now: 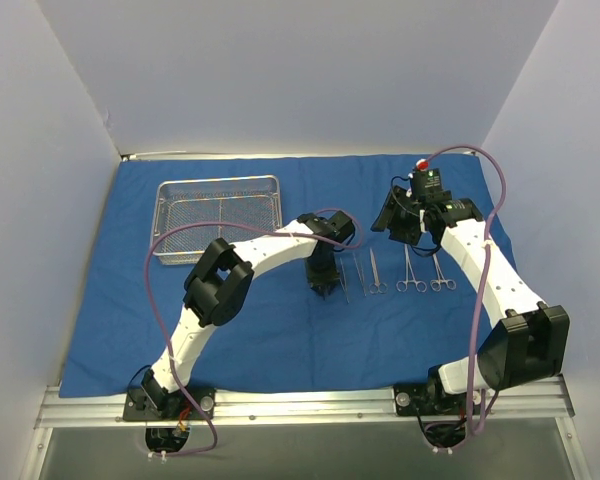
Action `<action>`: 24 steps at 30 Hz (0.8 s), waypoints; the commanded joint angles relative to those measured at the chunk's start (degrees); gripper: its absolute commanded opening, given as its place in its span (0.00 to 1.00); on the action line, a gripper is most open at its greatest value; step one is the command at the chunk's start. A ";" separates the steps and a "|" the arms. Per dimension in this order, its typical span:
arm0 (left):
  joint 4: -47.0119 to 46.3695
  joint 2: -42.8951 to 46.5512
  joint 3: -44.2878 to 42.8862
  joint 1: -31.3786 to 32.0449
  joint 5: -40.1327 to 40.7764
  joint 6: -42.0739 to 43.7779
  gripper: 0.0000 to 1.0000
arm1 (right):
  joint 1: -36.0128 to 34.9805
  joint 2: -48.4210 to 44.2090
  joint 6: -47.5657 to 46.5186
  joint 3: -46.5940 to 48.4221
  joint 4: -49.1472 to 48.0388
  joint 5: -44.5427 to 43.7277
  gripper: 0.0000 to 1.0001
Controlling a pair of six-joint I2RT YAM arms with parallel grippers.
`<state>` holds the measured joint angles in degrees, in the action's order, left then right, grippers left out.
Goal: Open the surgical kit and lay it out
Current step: Place the medical item in the surgical kit, then reset both arms
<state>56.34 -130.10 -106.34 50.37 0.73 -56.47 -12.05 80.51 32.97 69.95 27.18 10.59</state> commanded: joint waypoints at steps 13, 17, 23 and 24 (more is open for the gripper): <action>10.11 9.95 -8.70 -0.71 6.47 5.31 0.88 | -0.16 -1.49 -4.14 0.18 0.94 -0.48 0.86; 4.96 19.24 -6.43 -0.18 3.59 8.91 0.94 | -0.07 -2.81 -5.28 -0.87 1.12 -0.40 1.00; -21.21 35.60 16.75 -0.62 -9.68 12.35 0.94 | -0.25 -5.35 -6.43 -11.40 -2.21 6.02 1.00; -24.05 37.01 19.66 -0.88 -12.13 11.48 0.94 | -0.25 -6.15 -5.65 -13.16 -4.13 6.54 1.00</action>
<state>46.94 -97.17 -94.50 50.02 -2.68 -46.26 -12.05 76.88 27.77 60.80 24.53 13.96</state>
